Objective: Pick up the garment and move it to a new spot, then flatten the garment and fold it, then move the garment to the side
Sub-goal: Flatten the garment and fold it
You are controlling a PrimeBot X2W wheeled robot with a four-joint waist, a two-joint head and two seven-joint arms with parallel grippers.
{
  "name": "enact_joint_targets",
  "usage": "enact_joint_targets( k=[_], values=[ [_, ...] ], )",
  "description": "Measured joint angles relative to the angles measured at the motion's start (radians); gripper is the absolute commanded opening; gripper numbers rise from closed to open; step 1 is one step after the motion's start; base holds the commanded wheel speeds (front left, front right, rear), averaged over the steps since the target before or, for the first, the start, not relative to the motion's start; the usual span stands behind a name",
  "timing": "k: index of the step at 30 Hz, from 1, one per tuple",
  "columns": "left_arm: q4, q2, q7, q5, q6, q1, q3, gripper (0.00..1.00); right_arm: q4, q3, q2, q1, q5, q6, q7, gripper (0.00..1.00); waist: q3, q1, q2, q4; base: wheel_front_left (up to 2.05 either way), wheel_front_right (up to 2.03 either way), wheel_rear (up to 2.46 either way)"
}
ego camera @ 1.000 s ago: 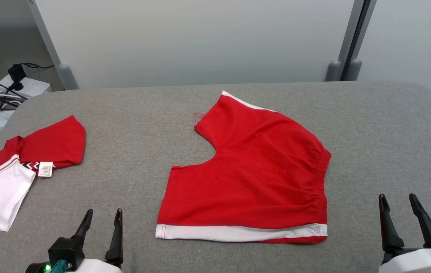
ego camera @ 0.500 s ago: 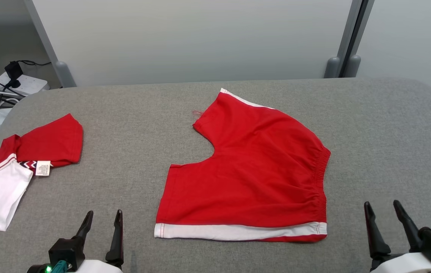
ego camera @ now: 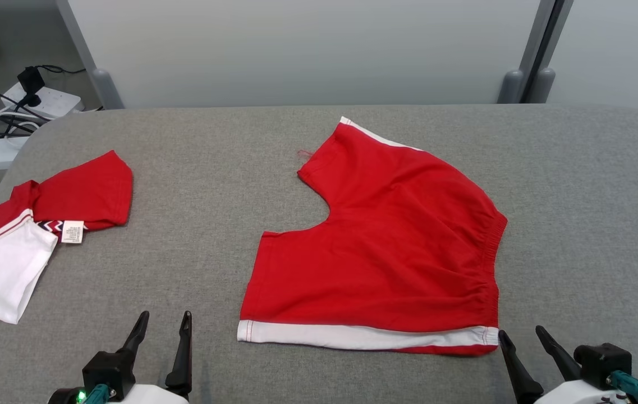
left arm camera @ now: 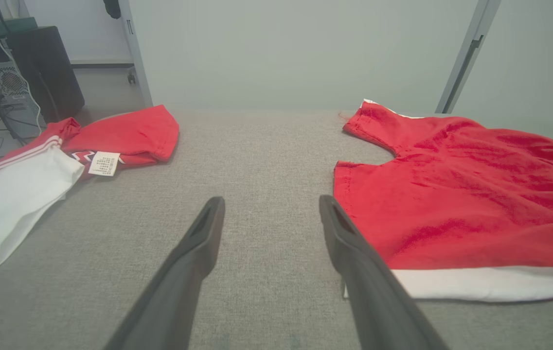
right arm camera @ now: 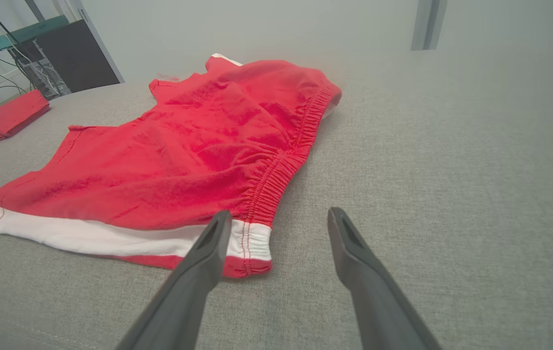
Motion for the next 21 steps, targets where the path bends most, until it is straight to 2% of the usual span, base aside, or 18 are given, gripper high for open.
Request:
enact_joint_targets(
  k=[7, 14, 15, 17, 18, 20, 21],
  values=[
    [-0.001, 0.0, 0.0, 0.0, -0.007, -0.008, -0.017, 1.0, 0.103, 0.099, -0.02, -0.078, 0.091, 0.0, -0.001, 1.0, 0.034, 0.0, 0.0, 0.032, 0.0, 0.0, 0.0],
    [-0.001, 0.0, 0.0, 0.0, -0.008, -0.028, -0.038, 1.0, 0.151, 0.166, -0.047, -0.128, 0.15, 0.0, -0.003, 1.0, 0.061, 0.0, 0.0, 0.064, 0.0, 0.0, 0.0],
    [0.005, 0.0, 0.0, 0.0, -0.009, -0.028, -0.04, 1.0, 0.156, 0.181, -0.05, -0.132, 0.159, 0.0, -0.003, 0.92, 0.064, 0.0, 0.0, 0.067, 0.0, 0.0, 0.0],
    [0.023, 0.0, 0.0, -0.012, -0.017, -0.028, -0.048, 1.0, 0.171, 0.198, -0.052, -0.138, 0.172, 0.0, -0.003, 0.62, 0.069, 0.0, 0.0, 0.07, 0.0, 0.0, 0.0],
    [0.032, 0.0, 0.0, -0.02, -0.019, -0.028, -0.053, 1.0, 0.174, 0.207, -0.055, -0.143, 0.179, 0.0, -0.005, 0.38, 0.071, 0.0, 0.0, 0.07, 0.0, 0.0, 0.0],
    [0.054, 0.001, 0.0, -0.037, -0.031, -0.03, -0.069, 1.0, 0.175, 0.216, -0.062, -0.15, 0.187, 0.0, -0.01, 0.04, 0.074, 0.0, 0.0, 0.07, 0.0, 0.0, 0.0],
    [0.065, 0.001, 0.0, -0.047, -0.041, -0.032, -0.08, 1.0, 0.174, 0.217, -0.064, -0.153, 0.19, 0.0, -0.01, 0.0, 0.077, 0.0, 0.0, 0.069, 0.0, 0.0, 0.0]
  ],
)
